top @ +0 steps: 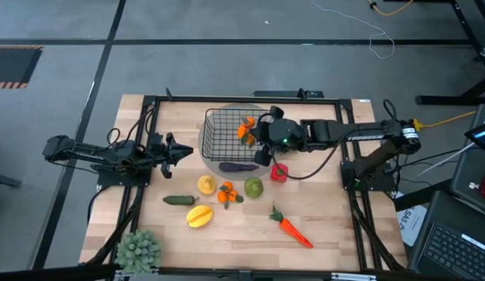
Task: Build produce basket
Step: Put the right tangerine into the wire organizer, then put the red bell pepper into the wire organizer
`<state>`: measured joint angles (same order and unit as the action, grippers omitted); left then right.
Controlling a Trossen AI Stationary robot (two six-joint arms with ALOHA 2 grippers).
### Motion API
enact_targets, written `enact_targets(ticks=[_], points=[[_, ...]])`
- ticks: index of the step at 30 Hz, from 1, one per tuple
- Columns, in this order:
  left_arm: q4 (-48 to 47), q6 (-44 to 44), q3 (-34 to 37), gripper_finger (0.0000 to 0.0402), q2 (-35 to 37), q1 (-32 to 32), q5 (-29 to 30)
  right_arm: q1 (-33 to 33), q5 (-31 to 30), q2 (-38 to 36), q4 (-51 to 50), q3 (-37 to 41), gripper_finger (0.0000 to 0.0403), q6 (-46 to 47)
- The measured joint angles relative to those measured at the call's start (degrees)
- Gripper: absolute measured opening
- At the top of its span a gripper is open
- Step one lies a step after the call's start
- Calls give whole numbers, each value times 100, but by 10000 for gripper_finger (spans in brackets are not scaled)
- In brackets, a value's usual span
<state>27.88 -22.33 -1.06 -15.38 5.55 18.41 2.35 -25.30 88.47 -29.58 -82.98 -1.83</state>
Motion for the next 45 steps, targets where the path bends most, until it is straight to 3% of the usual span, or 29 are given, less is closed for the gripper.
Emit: enact_targets(ticks=[13, 24, 31, 38, 45], points=[[-1, 0, 0, 41, 1, -1, 10, -45, -50, 288, 955, 0, 8, -550], [-2, 0, 0, 41, 0, -1, 13, -225, -70, 383, 956, 0, 133, -627], [-2, 0, 0, 41, 1, 0, 14, -199, -976, 244, 595, 0, 154, -555], [-2, 0, 0, 41, 0, 2, 17, -160, -1278, 16, -1157, 0, 155, 626], [-12, 0, 0, 41, 0, 2, 17, -162, -379, -114, -3260, 0, 155, 2332]])
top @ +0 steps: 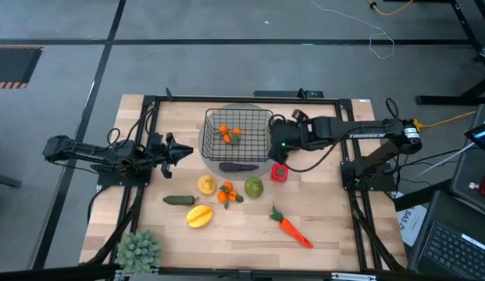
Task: Build produce basket
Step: Put the red bell pepper into the wire organizer
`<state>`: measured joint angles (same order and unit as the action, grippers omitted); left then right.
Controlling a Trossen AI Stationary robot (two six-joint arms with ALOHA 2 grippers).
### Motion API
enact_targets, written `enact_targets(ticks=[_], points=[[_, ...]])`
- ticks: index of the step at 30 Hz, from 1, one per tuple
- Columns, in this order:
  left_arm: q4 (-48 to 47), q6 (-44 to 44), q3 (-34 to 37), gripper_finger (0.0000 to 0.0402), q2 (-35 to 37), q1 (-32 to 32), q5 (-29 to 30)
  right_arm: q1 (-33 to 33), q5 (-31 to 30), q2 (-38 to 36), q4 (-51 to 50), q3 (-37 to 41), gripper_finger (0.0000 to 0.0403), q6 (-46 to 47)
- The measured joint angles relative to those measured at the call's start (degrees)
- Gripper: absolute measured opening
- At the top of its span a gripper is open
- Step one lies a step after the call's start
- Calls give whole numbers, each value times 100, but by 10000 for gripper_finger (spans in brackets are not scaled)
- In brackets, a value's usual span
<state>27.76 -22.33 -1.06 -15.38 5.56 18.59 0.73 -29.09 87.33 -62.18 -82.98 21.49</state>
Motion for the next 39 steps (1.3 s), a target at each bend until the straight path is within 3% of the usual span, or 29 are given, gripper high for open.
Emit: enact_targets(ticks=[7, 13, 23, 31, 39], points=[[-13, 0, 0, 41, 0, -1, 0, 84, 898, 0, -1168, 115, 155, 1133], [-14, 0, 0, 41, 2, 0, 0, 398, 1813, 0, -509, 723, 155, 989], [-14, 0, 0, 41, 1, -2, 0, 868, 1867, 2, 1286, 1928, 155, 1341], [-13, 0, 0, 41, 1, -1, 0, 946, 1819, 2, 1577, 2351, 155, 1717], [-14, 0, 0, 41, 0, -1, 0, 946, 1264, 2, 1870, 2422, 155, 1893]])
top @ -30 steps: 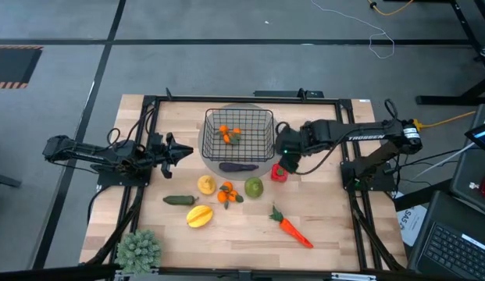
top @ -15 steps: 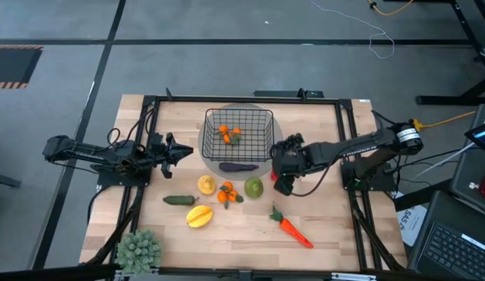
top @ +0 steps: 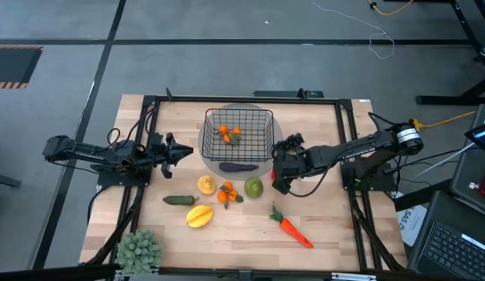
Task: Build produce basket
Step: Put the red bell pepper into the wire organizer
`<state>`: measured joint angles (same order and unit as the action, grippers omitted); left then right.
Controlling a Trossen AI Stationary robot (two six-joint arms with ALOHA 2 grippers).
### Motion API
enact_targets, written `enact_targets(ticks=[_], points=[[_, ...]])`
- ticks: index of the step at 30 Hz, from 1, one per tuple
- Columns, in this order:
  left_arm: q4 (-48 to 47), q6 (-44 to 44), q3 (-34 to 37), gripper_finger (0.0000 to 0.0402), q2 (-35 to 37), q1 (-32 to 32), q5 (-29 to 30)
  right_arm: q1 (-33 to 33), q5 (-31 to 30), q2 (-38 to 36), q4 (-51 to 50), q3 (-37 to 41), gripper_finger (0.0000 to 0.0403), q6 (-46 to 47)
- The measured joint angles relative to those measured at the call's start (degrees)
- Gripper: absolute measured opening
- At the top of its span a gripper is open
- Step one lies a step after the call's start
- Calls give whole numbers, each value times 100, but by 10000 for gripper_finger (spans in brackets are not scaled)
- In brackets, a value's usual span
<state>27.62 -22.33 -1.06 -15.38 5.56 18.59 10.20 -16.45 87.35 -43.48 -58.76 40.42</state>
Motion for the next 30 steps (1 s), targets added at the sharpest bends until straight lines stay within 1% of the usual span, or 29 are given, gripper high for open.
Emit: enact_targets(ticks=[5, 9, 12, 14, 16, 18, 20, 23, 26, 30], points=[[2, 0, 0, 41, 2, -1, 0, 2, 9, 0, 87, 0, 155, 2], [0, -6, 0, 41, 1, 1, -3, 2, 141, 0, 88, 0, 155, 4], [2, -278, 0, 41, 2, -1, -68, 11, 151, 0, 90, 0, 155, 4], [-66, -123, 0, 41, 2, -1, -178, 13, 151, 0, 90, 0, 155, 4], [-484, 193, -4, 41, 4, -1, -507, 13, 151, 0, 90, 0, 155, 4], [-1088, 304, -4, 41, 0, 3, -778, 13, 151, 0, 90, 0, 155, 4], [-1614, 126, -4, 41, 0, 1, -778, 13, 150, 0, 90, 0, 155, 4], [-2159, -385, -2, 41, 0, 1, -588, 13, 150, 0, 90, 0, 155, 4], [-2181, -549, 2, 41, 1, 0, -563, 13, 151, 0, 90, 0, 155, 4], [-2066, -564, 2, 41, 0, 90, -763, 13, 151, 0, 90, 0, 155, 4]])
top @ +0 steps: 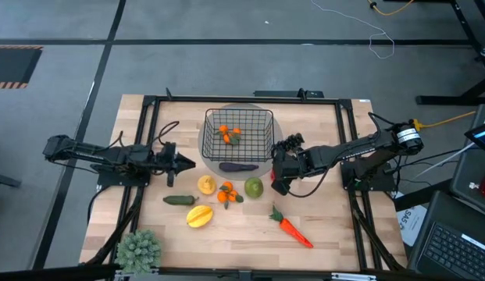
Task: Build produce basket
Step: Put the red bell pepper into the wire organizer
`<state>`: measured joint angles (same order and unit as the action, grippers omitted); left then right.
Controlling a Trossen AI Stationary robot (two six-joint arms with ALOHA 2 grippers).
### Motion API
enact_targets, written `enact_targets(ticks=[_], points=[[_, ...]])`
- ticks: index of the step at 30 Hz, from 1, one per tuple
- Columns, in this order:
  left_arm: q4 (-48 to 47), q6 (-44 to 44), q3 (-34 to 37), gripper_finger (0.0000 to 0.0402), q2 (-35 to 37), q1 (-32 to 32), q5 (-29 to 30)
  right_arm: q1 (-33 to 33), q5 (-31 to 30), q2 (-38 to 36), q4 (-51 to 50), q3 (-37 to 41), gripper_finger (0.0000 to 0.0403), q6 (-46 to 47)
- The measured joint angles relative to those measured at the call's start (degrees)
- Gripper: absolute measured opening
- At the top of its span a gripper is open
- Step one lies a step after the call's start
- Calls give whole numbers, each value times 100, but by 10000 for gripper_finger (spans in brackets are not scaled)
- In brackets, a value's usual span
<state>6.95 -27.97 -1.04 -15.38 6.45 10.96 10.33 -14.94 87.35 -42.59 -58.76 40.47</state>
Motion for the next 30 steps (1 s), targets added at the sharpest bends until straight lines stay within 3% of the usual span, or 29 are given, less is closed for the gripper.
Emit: enact_targets(ticks=[13, 19, 30], points=[[655, -147, 57, 41, -312, 1124, 566, 3, 0, 0, -11, 0, 155, 48], [1213, 218, 57, 41, -727, 1435, 826, 69, 0, 2, -17, 0, 153, 283], [1333, 311, 57, 41, -831, 1457, 837, 192, -111, 23, -24, 0, 81, 302]])
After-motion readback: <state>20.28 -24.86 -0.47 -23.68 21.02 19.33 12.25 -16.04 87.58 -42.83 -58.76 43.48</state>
